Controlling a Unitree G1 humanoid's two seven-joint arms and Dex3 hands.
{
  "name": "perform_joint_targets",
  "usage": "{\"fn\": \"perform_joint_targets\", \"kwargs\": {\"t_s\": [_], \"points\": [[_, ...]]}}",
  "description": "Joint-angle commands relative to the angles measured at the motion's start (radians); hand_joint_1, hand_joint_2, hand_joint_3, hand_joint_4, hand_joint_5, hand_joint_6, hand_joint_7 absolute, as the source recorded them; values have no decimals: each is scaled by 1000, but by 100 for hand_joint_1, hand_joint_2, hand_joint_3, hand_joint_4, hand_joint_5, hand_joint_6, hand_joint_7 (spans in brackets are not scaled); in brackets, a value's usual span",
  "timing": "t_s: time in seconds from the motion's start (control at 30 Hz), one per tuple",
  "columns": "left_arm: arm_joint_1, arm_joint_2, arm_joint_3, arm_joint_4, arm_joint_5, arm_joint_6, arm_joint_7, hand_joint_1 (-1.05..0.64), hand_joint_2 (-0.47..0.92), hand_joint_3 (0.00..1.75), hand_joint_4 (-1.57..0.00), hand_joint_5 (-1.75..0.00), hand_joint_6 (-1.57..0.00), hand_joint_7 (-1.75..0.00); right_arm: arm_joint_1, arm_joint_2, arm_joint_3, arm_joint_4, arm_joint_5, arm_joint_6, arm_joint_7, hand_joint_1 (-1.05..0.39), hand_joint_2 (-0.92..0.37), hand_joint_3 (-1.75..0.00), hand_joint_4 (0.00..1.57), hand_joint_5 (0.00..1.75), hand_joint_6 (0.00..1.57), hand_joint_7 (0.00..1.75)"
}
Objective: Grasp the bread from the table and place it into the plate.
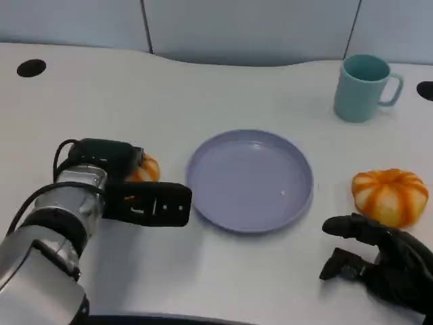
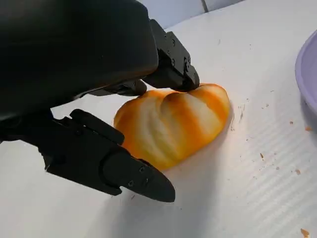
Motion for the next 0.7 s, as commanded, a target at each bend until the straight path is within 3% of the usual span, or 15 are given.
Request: {"fn": "perform_joint_targets", "kwargs": {"t_s": [0.03, 0.2, 0.4, 0.43, 0.47, 0.5, 0.53, 0.6, 0.67, 0.7], "points": [[11, 4, 2, 13, -13, 10, -28, -39, 81, 2, -39, -8, -46, -3, 22, -6, -2, 3, 3, 8, 2, -41, -92, -13, 51, 135, 63, 75], [25, 4, 27, 13, -45, 5, -30, -23, 83, 2, -49, -10, -56, -4, 19, -9, -4, 4, 5, 18, 0, -40, -92, -14, 51, 135, 63, 75], [40, 15, -11, 16, -14, -15, 14, -27, 92, 2, -73, -23, -64, -3, 27, -9, -8, -17, 10, 38, -12, -40, -92, -11, 50, 134, 64, 74], [40, 15, -18, 18, -9, -11, 13, -25, 91, 2, -70, -77, -65, -2, 28, -9, -8, -19, 9, 34, -11, -40, -92, -12, 50, 134, 64, 74], [40, 15, -21, 19, -7, -9, 12, -24, 91, 1, -66, -104, -67, -1, 29, -9, -8, -20, 9, 31, -9, -40, -92, -13, 50, 134, 64, 74], [39, 15, -24, 19, -7, -8, 12, -23, 91, 1, -64, -122, -67, -1, 30, -9, -8, -20, 9, 29, -8, -39, -92, -14, 50, 135, 64, 74], [41, 16, -31, 20, -3, -10, 17, -23, 91, 1, -64, -128, -69, -1, 30, -9, -10, -19, 11, 29, -4, -39, -92, -14, 50, 135, 64, 74], [42, 20, -35, 22, -5, -18, 6, -24, 92, 1, -64, -135, -72, -2, 31, -10, -10, -20, 13, 33, -1, -39, -92, -14, 50, 135, 64, 74], [40, 23, -25, 23, -16, -27, -23, -29, 92, 5, -66, -123, -88, -5, 34, -11, -8, -28, 11, 35, -6, -39, -92, -15, 50, 135, 64, 74], [39, 24, -21, 24, -22, -30, -34, -35, 92, 3, -71, -105, -100, -5, 36, -11, -7, -33, 10, 34, -10, -39, -92, -15, 50, 136, 64, 75]]}}
